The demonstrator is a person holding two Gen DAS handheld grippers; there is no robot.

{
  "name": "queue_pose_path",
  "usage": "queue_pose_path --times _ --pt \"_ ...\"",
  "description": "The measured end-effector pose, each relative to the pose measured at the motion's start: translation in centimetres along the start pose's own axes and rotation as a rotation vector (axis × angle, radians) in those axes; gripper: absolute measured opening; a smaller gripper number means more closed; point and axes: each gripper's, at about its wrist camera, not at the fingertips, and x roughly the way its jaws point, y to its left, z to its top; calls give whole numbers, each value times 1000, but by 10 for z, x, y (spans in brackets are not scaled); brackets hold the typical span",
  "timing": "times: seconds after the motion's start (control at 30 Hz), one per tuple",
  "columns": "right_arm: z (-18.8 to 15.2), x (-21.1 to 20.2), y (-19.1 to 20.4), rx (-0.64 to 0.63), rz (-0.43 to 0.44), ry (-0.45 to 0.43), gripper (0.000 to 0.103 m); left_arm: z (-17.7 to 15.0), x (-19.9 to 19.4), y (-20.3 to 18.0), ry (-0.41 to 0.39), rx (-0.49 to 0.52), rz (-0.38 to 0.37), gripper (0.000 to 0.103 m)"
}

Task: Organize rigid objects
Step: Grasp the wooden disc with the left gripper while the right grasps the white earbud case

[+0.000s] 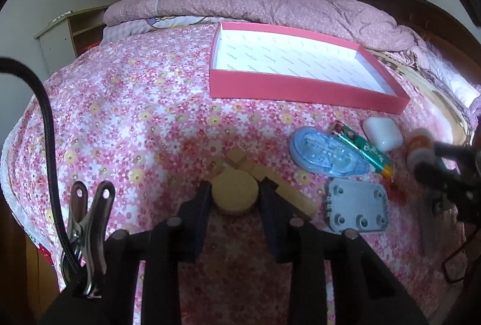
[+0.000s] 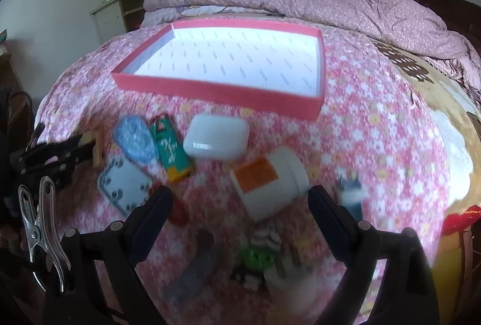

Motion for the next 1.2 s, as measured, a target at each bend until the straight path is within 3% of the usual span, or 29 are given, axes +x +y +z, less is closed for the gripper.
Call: queue_pose_path --times 0.23,0.5,0.53,0.6,1.2 --pt "21 21 6 5 2 -5 93 -1 -1 0 -7 1 -1 33" --pt "28 46 6 18 28 15 84 -1 -1 1 -4 -4 -7 33" --pt "29 46 6 17 36 10 81 0 -2 1 -2 -6 -10 33" --pt "30 46 8 4 62 7 63 0 -2 1 0 -11 -18 33" --pt "32 21 9 -7 128 -87 63 19 -20 -4 -34 -21 -49 33"
